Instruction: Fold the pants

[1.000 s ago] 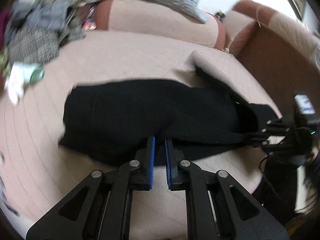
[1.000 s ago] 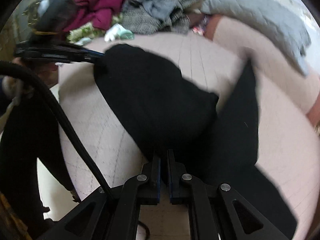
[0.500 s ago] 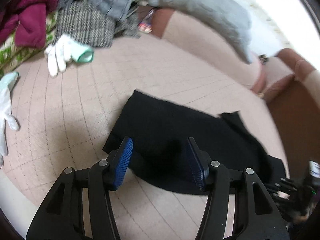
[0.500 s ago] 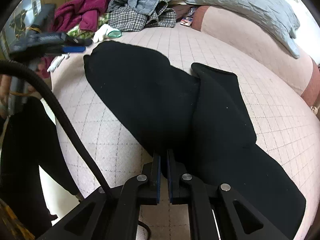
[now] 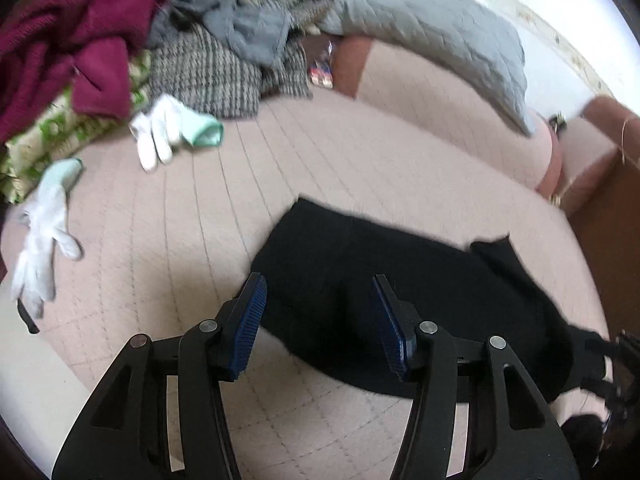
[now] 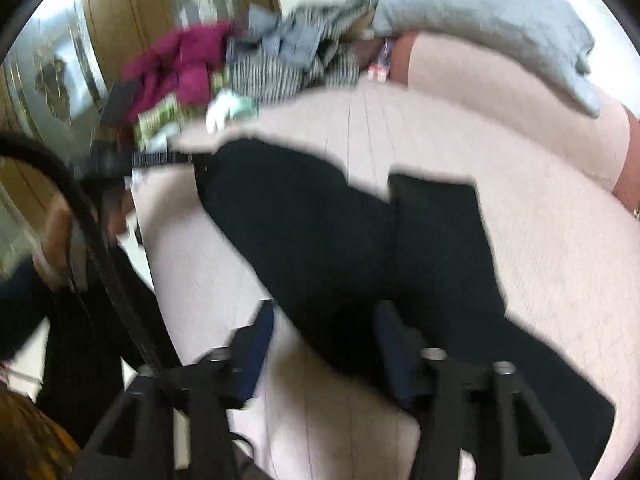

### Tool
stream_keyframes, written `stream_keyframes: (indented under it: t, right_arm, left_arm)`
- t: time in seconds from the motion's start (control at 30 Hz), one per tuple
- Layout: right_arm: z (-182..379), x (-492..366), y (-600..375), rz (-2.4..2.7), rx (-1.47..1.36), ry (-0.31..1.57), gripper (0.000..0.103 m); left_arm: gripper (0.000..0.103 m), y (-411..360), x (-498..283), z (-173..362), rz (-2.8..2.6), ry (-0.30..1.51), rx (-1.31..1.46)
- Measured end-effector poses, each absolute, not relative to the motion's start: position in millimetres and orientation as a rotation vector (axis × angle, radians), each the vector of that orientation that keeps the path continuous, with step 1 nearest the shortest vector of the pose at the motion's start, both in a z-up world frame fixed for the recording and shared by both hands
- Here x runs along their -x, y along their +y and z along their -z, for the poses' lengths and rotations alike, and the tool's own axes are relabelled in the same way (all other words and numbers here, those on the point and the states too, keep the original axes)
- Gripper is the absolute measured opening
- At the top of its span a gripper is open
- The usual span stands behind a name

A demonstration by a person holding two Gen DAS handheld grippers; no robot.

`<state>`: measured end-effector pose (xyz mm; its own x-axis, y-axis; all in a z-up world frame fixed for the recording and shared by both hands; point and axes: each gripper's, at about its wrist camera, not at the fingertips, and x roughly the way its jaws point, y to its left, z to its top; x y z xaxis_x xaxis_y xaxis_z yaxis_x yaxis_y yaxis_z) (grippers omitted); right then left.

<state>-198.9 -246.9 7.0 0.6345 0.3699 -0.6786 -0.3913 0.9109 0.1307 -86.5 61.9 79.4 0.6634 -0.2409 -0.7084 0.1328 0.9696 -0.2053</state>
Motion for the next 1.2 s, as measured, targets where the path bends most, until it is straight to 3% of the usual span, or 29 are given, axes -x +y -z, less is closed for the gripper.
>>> stream_keyframes:
  t: [0.2,0.53,0.57,0.6,0.67,0.7,0.93,1.2]
  right_arm:
    - [-20,132,-260,-0.283,-0.081,0.740,0.056]
    - [35,30,-244,-0.158,0.096,0.948,0.055]
    - [38,28,-246,-0.161,0.082,0.951,0.047]
    - [41,25,-247,-0.170,0.069,0.956,0.029]
    - [44,20,-252,-0.156,0.051,0.948,0.019]
    - [45,20,-254,-0.162,0.034,0.939,0.009]
    - [-11,61,-300,-0.136,-0.143,0.792,0.007]
    - [-76,189,-418,0.003,-0.361,0.608,0.006]
  left_arm:
    - [0.053,27,83,-85,0.300,0.821,0.155]
    - [0.053,-33,78,-47,0.379,0.917,0.085]
    - [0.053,-34,77,-44,0.372,0.919,0.075]
    - [0.053,-35,77,-42,0.370,0.918,0.068]
    - [0.053,-37,76,-41,0.372,0.909,0.056]
    - [0.053,-37,76,-40,0.372,0.908,0.055]
    - [0.053,-41,78,-46,0.400,0.906,0.097]
    - [0.053,-75,98,-58,0.483,0.870,0.064]
